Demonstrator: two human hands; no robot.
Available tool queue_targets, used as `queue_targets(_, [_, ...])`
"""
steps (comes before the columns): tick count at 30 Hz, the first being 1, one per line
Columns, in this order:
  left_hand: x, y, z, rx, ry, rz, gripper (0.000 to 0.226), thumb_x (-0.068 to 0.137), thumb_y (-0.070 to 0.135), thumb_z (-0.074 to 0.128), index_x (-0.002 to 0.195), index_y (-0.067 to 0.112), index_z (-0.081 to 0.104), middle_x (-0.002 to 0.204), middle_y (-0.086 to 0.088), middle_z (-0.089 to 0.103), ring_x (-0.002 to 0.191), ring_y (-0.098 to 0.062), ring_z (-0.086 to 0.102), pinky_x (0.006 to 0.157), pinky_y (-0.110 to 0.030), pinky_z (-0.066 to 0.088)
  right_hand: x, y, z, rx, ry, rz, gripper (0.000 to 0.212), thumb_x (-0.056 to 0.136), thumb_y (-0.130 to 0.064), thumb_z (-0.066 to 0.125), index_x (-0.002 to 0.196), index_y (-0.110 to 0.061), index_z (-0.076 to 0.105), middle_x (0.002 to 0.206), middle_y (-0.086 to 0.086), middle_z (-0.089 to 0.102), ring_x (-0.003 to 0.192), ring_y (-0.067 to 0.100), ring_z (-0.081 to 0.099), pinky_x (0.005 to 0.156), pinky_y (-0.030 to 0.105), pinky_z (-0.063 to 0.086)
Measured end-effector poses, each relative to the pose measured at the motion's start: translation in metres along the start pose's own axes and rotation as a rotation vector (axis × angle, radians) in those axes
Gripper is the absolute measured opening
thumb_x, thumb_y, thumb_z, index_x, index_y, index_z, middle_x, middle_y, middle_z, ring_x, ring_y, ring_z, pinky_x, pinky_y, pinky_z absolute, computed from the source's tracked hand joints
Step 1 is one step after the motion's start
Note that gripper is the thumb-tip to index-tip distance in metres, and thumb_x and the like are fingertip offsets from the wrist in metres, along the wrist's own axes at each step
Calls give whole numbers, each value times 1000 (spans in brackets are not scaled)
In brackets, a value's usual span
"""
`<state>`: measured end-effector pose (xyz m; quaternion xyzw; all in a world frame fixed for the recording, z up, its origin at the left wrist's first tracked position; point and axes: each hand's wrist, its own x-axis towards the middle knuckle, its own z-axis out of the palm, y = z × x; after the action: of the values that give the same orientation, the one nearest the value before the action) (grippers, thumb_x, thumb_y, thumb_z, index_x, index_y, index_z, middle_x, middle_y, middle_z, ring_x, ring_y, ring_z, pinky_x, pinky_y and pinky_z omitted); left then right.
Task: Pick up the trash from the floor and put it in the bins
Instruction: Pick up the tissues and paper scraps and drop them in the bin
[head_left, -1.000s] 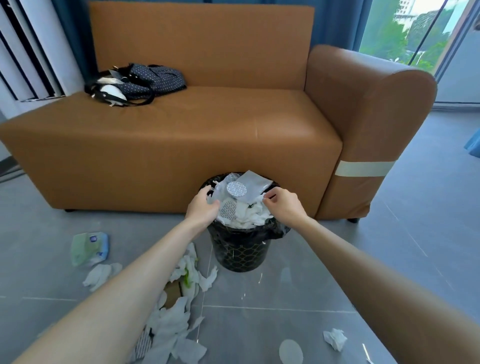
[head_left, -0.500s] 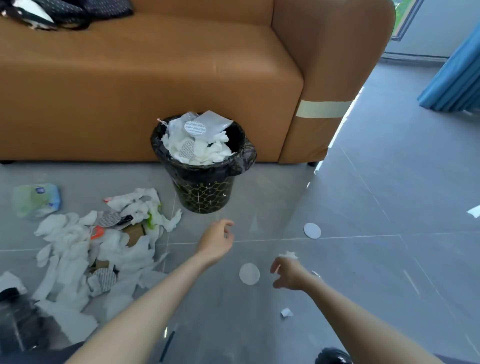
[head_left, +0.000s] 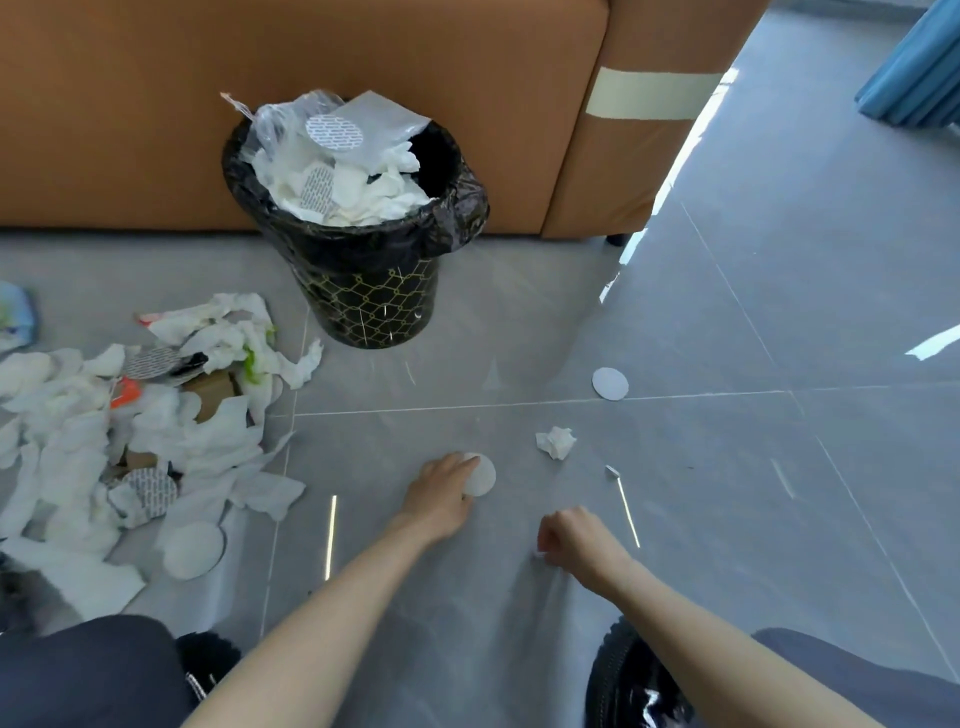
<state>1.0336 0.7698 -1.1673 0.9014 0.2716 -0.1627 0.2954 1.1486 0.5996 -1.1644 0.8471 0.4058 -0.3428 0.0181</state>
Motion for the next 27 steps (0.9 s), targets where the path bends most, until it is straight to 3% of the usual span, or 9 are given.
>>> queue_targets(2, [5, 2, 2, 37, -16, 5, 59, 95, 26, 43, 149, 28, 19, 157, 7, 17, 139, -25, 23, 112, -37, 29, 6, 7, 2, 37, 3, 14, 31, 71, -7, 64, 53, -27, 49, 80, 11, 65, 81, 31, 65, 67, 30, 47])
queue_targets(4, [7, 5, 3, 77, -6, 7, 58, 97, 26, 41, 149, 28, 18, 157, 7, 17, 138, -25, 22, 110, -39, 31, 7, 8, -9, 96, 76, 18, 28, 71, -8, 64, 54, -29, 57, 77, 5, 65, 82, 27, 65, 66, 28, 44])
queue_targets(6, [7, 9, 3, 110, 22, 16, 56, 97, 26, 41, 149, 28, 19, 154, 6, 22, 137, -25, 23, 107, -39, 31, 13, 6, -28, 210, 303, 17, 12, 76, -12, 69, 71, -21, 74, 88, 5, 67, 89, 21, 64, 68, 24, 37])
queue_targets(9, [5, 12, 6, 120, 69, 12, 57, 95, 30, 46, 147, 32, 24, 144, 4, 32, 131, -24, 29, 101, -37, 33, 33, 8, -62, 337, 516, 22, 5, 78, -13, 72, 78, -10, 77, 113, 12, 65, 106, 25, 60, 81, 20, 37])
queue_targets(12, [2, 9, 11, 113, 54, -2, 58, 89, 32, 55, 143, 33, 32, 136, 3, 37, 128, -22, 32, 98, -35, 34, 50, 8, -77, 305, 451, 21, 9, 80, -15, 71, 84, -11, 77, 133, 11, 55, 122, 21, 54, 94, 23, 39])
queue_targets(14, [-2, 4, 14, 104, 39, -16, 59, 86, 30, 59, 140, 34, 35, 132, 2, 37, 126, -22, 33, 97, -35, 35, 58, 6, -73, 249, 351, 21, 12, 81, -14, 68, 87, -8, 77, 131, 13, 57, 126, 20, 50, 95, 24, 39])
queue_targets(21, [-7, -3, 16, -26, 66, -88, 55, 79, 23, 67, 129, 28, 44, 124, -4, 38, 118, -25, 38, 98, -32, 38, 60, 4, -42, 207, 328, 116, 12, 81, -6, 62, 87, -7, 72, 99, 11, 69, 97, 29, 60, 75, 27, 45])
queue_targets(24, [-7, -3, 17, -27, 74, -108, 45, 79, 24, 67, 120, 22, 48, 122, -5, 38, 117, -25, 38, 95, -30, 39, 52, 12, -54, 363, 344, 90, 11, 76, -3, 67, 83, -9, 71, 86, 8, 70, 82, 21, 62, 54, 10, 38])
queue_targets(27, [-8, -3, 17, -23, 75, -121, 40, 80, 25, 66, 116, 20, 51, 122, -5, 38, 118, -24, 37, 93, -31, 41, 43, 38, -78, 625, 445, 193, 24, 75, -3, 72, 97, -9, 64, 82, 9, 63, 63, 15, 58, 43, 6, 39])
